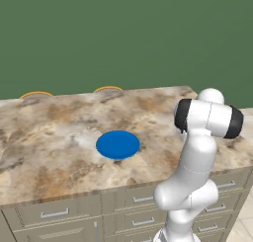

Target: Pick the avocado and bread from the counter and place them on the plate. Then pick the jam from the cabinet and place it next to the plate. Lastly close the cabinet door.

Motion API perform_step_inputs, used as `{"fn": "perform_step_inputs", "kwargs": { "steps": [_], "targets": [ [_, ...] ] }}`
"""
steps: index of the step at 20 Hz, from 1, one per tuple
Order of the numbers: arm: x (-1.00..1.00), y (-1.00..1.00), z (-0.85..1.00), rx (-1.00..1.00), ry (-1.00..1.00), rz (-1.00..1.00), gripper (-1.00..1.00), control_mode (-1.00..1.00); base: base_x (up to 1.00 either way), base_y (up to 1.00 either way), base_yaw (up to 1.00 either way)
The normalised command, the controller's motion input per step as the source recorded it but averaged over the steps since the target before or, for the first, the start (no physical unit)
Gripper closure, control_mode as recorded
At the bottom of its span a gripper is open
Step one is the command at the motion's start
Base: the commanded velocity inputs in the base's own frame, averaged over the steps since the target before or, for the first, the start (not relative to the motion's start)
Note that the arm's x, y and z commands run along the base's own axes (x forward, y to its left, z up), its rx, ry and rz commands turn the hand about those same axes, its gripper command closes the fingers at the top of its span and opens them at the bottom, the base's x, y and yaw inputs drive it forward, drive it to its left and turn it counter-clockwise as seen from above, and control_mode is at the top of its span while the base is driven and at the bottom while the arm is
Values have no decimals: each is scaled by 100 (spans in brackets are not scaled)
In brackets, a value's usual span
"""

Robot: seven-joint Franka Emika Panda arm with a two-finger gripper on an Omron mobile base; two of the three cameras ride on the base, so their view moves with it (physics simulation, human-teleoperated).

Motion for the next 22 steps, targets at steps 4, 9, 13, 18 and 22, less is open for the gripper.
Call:
{"fn": "perform_step_inputs", "kwargs": {
  "steps": [4, 9, 13, 18, 22],
  "targets": [
    [-11, 1, -6, -3, -1, 0, 100, -100, 0, 0, 0],
    [-52, 0, 16, 11, -8, -3, 100, -100, 0, 0, 0],
    [-62, 1, 72, 10, -18, -2, 100, -100, 0, 0, 0],
    [-52, 44, 99, 1, -16, -7, 100, -100, 0, 0, 0],
    [-36, 92, 100, -1, -6, -9, 100, -100, 0, 0, 0]
  ]
}}
